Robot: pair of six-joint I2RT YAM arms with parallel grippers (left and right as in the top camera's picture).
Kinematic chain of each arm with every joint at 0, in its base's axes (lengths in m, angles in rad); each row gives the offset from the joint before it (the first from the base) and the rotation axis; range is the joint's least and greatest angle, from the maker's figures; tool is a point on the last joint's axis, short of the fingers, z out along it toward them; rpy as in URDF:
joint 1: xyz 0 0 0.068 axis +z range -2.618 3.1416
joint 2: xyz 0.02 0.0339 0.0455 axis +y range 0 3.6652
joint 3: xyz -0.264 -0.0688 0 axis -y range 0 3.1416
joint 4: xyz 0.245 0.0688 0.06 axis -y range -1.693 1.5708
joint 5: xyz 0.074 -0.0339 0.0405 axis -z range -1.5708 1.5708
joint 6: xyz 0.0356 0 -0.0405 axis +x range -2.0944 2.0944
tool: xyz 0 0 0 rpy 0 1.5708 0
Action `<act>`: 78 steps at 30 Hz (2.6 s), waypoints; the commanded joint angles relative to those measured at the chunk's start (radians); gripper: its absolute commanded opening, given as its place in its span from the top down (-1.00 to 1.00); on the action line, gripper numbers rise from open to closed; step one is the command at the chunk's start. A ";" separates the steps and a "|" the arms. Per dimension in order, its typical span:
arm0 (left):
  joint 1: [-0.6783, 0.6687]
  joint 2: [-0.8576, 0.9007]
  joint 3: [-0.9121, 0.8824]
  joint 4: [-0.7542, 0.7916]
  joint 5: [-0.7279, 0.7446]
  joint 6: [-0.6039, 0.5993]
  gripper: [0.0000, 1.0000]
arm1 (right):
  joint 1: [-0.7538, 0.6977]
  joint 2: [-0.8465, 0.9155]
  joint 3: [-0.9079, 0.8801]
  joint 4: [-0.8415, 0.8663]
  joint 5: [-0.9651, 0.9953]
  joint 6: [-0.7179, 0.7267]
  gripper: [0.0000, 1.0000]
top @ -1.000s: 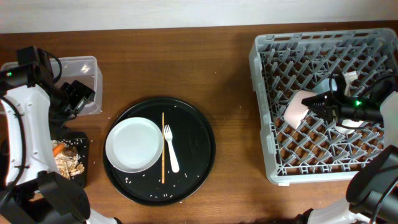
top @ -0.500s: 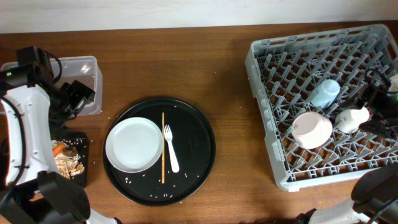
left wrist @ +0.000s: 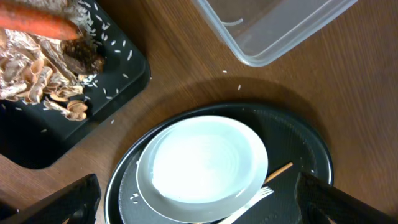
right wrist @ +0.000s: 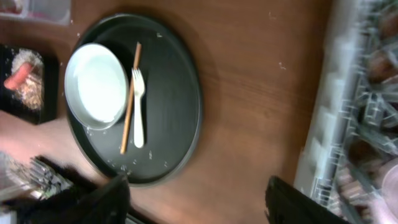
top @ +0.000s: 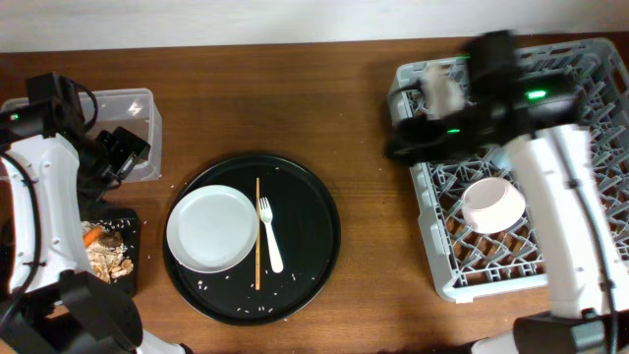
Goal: Sort waste into correct bins and load items into the dishwasher rack
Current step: 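Grasp the white plastic fork with the right gripper, then insert the fork upright into the rack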
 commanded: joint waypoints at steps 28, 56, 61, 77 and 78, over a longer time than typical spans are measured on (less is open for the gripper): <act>0.003 -0.008 -0.001 -0.001 0.000 -0.013 -0.98 | 0.689 0.579 -0.076 0.389 0.291 0.401 -0.03; 0.003 -0.008 -0.001 -0.001 0.000 -0.013 -0.98 | 0.693 0.586 -0.225 0.505 0.494 0.443 0.53; 0.003 -0.008 -0.001 -0.001 0.000 -0.013 -0.98 | 0.715 0.586 -0.225 0.497 0.526 0.452 0.59; 0.003 -0.008 -0.001 -0.001 0.000 -0.013 -0.98 | 0.589 0.562 -0.050 0.320 0.345 0.472 0.92; 0.003 -0.008 -0.001 -0.001 0.000 -0.013 -0.98 | 0.574 0.557 -0.049 0.311 0.345 0.472 0.92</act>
